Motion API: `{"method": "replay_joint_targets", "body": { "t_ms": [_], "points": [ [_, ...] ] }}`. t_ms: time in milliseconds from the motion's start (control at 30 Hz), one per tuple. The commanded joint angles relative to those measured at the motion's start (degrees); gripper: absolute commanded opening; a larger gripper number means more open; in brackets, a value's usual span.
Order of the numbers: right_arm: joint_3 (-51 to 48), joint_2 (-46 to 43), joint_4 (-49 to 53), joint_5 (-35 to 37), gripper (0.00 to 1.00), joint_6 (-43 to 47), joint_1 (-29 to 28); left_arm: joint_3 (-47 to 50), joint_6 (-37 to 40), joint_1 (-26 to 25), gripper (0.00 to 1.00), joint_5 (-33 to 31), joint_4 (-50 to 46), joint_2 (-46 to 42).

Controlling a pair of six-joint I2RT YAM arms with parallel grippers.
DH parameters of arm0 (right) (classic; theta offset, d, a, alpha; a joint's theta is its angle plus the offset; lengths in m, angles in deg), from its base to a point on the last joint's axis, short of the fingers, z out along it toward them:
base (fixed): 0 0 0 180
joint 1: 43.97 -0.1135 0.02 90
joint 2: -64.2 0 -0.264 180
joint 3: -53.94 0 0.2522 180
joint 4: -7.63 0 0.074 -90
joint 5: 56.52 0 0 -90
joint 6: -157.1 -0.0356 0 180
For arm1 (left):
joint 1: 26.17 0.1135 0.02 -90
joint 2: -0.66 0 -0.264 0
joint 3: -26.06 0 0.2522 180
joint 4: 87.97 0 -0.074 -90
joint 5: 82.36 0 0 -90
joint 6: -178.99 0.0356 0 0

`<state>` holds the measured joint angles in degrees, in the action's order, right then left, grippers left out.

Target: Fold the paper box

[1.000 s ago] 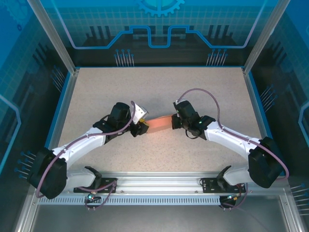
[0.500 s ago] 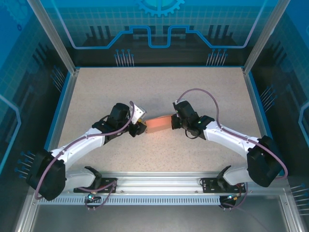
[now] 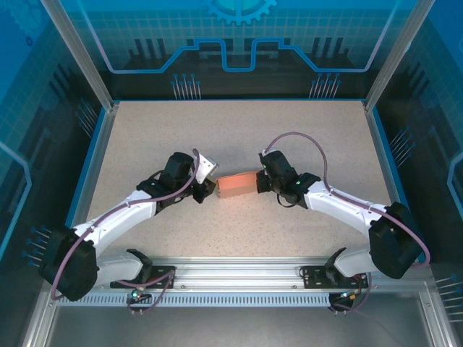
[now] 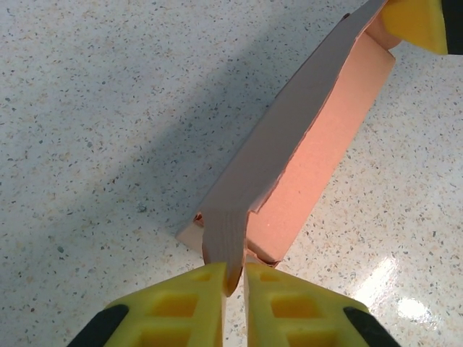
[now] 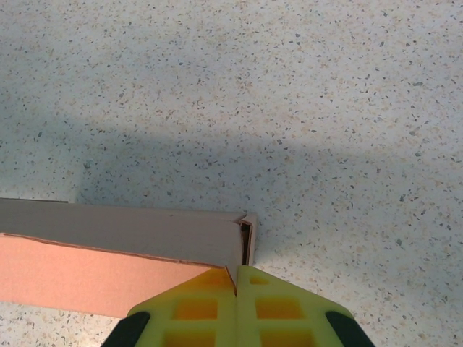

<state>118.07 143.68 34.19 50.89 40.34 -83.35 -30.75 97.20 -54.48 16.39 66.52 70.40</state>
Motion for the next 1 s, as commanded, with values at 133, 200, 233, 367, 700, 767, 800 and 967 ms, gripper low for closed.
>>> {"method": "replay_joint_targets", "body": {
  "t_ms": [133,200,233,367,700,767,800,967],
  "points": [
    [0.76,0.78,1.0,-0.18,0.03,-0.07,-0.81,-2.14,-1.88,-0.23,0.14,0.19,-0.38,1.97],
    [0.78,0.86,0.87,-0.31,0.03,-0.04,-0.88,-2.35,-1.93,-0.3,0.12,0.3,-0.43,2.38],
    [0.78,0.87,0.87,-0.36,0.03,-0.08,-0.82,-2.34,-2.03,-0.33,0.11,0.3,-0.3,2.51],
    [0.7,0.85,0.79,-0.52,0.03,-0.31,-0.96,-2.67,-3.18,-0.27,0.07,0.21,-0.21,3.09],
    [0.65,0.77,0.13,-1.14,0.03,-1.27,-1.2,-2.81,-13.73,-0.3,0.0,2.31,2.61,3.01],
    [0.52,0.77,-0.05,-1.15,0.03,-1.49,-1.33,-2.61,-16.63,-0.3,0.0,2.98,3.65,3.01],
    [0.52,0.79,-0.1,-1.15,0.03,-1.54,-1.48,-2.49,-17.96,-0.31,0.0,3.11,4.04,3.0],
    [0.34,0.98,-0.4,-1.07,0.03,-1.82,-1.8,-2.35,-25.6,-0.29,0.0,3.84,6.07,3.08]
  ]
}}
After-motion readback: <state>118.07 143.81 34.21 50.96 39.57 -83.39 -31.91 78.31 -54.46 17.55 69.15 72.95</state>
